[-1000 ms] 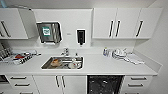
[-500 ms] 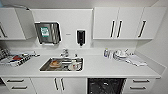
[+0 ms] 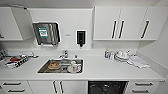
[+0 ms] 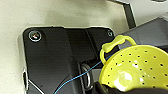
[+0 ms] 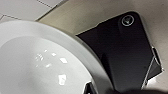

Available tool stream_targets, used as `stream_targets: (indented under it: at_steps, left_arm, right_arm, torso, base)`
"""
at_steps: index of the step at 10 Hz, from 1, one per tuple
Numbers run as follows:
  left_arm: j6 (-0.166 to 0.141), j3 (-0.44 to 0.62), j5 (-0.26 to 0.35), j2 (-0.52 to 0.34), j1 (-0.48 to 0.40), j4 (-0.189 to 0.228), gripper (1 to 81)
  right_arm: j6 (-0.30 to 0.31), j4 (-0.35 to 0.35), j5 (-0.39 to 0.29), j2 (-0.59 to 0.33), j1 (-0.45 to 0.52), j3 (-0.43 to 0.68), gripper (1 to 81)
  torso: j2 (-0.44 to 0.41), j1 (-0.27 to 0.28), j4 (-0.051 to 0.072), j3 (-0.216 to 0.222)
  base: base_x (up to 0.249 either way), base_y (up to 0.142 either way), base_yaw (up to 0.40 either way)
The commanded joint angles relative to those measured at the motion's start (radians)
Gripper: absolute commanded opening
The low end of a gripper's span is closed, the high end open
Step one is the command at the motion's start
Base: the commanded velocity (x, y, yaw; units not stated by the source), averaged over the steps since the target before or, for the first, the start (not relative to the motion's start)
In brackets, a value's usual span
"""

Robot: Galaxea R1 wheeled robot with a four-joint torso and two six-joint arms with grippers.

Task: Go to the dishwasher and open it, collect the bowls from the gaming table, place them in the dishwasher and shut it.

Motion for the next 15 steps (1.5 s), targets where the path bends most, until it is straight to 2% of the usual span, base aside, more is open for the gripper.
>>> stream_targets:
  at_steps: [1, 6, 7, 8, 9, 10, 12, 13, 14, 15]
  left_arm:
    - [-0.001, 0.007, 0.017, -0.026, -0.049, 0.006, 1.0]
    - [-0.003, 0.007, 0.015, -0.032, -0.049, -0.004, 1.0]
    - [-0.006, 0.007, 0.015, -0.037, -0.052, -0.007, 1.0]
    - [-0.007, 0.007, 0.008, -0.044, -0.052, -0.013, 1.0]
    - [-0.01, 0.007, -0.044, -0.064, -0.052, -0.025, 1.0]
    - [-0.02, 0.007, -0.121, -0.095, -0.053, -0.043, 1.0]
    - [-0.058, 0.007, -0.204, -0.154, -0.063, -0.048, 1.0]
    - [-0.079, 0.007, -0.277, -0.19, -0.069, -0.047, 1.0]
    - [-0.118, 0.007, -0.364, -0.228, -0.08, -0.039, 1.0]
    - [-0.167, 0.007, -0.44, -0.27, -0.101, -0.039, 1.0]
  right_arm:
    - [0.0, -0.016, -0.009, -0.023, 0.053, 0.013, 1.0]
    - [0.0, -0.014, -0.009, -0.023, 0.046, 0.007, 1.0]
    - [0.002, -0.008, -0.007, -0.029, 0.046, 0.005, 1.0]
    - [0.002, -0.007, -0.006, -0.036, 0.046, 0.005, 1.0]
    - [0.004, -0.006, -0.006, -0.045, 0.046, 0.005, 1.0]
    - [0.004, -0.005, 0.003, -0.052, 0.044, 0.005, 1.0]
    - [0.004, -0.005, 0.008, -0.062, 0.044, 0.005, 1.0]
    - [0.004, -0.006, 0.008, -0.067, 0.044, 0.008, 1.0]
    - [0.004, -0.006, 0.008, -0.067, 0.044, 0.01, 1.0]
    - [0.004, -0.006, 0.008, -0.067, 0.044, 0.01, 1.0]
  torso:
    - [0.0, 0.0, 0.0, 0.0]
    - [0.0, 0.0, 0.0, 0.0]
    - [0.0, 0.0, 0.0, -0.021]
    - [0.0, 0.0, 0.0, -0.061]
    - [0.0, 0.0, 0.0, -0.085]
    - [0.0, 0.0, 0.0, -0.117]
    - [0.0, 0.0, 0.0, -0.18]
    - [0.0, 0.0, 0.0, -0.212]
    - [0.0, 0.0, 0.0, -0.243]
    - [0.0, 0.0, 0.0, -0.232]
  base:
    - [0.069, 0.0, 0.0]
    - [0.0, 0.0, 0.0]
    - [0.0, 0.0, 0.0]
    - [0.0, 0.0, 0.0]
    - [0.0, 0.0, 0.0]
    - [0.0, 0.0, 0.0]
    - [0.0, 0.0, 0.0]
    - [0.0, 0.0, 0.0]
    - [0.0, 0.0, 0.0]
    - [0.0, 0.0, 0.0]
